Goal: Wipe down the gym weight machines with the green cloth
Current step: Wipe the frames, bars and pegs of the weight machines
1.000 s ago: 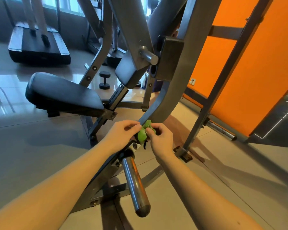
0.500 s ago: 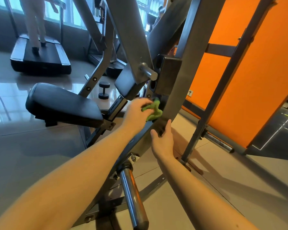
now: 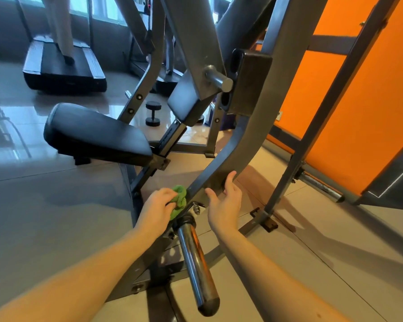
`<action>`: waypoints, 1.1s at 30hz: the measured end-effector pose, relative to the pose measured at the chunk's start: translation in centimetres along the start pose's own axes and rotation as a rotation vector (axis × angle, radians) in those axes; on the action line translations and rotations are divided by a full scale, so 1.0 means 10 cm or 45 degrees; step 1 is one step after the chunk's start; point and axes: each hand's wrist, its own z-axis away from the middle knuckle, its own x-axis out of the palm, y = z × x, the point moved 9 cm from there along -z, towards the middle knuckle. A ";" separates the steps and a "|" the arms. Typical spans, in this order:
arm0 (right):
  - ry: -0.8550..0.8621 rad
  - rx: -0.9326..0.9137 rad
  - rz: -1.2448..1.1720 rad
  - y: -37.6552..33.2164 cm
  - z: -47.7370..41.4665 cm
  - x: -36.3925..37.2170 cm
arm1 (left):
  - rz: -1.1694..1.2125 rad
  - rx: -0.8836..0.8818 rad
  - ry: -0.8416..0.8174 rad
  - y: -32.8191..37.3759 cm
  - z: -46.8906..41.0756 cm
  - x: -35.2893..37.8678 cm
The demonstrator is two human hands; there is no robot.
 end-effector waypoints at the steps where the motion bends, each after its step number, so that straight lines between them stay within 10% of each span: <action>1: -0.005 0.016 -0.009 0.02 0.05 0.04 | -0.003 -0.009 -0.002 0.03 0.00 -0.02; 8: -0.036 0.032 -0.021 0.16 0.25 0.23 | 0.138 0.236 0.090 0.98 -0.49 -0.14; 18: -0.131 0.121 -0.059 0.45 0.48 0.53 | 0.025 -0.100 0.133 -0.56 0.37 0.16; 27: -0.112 0.105 -0.076 0.75 0.49 0.77 | 0.299 0.097 0.029 0.49 -0.38 -0.01; 33: -0.076 0.106 -0.125 0.67 0.52 0.78 | 0.080 -0.003 0.061 -0.33 0.18 0.15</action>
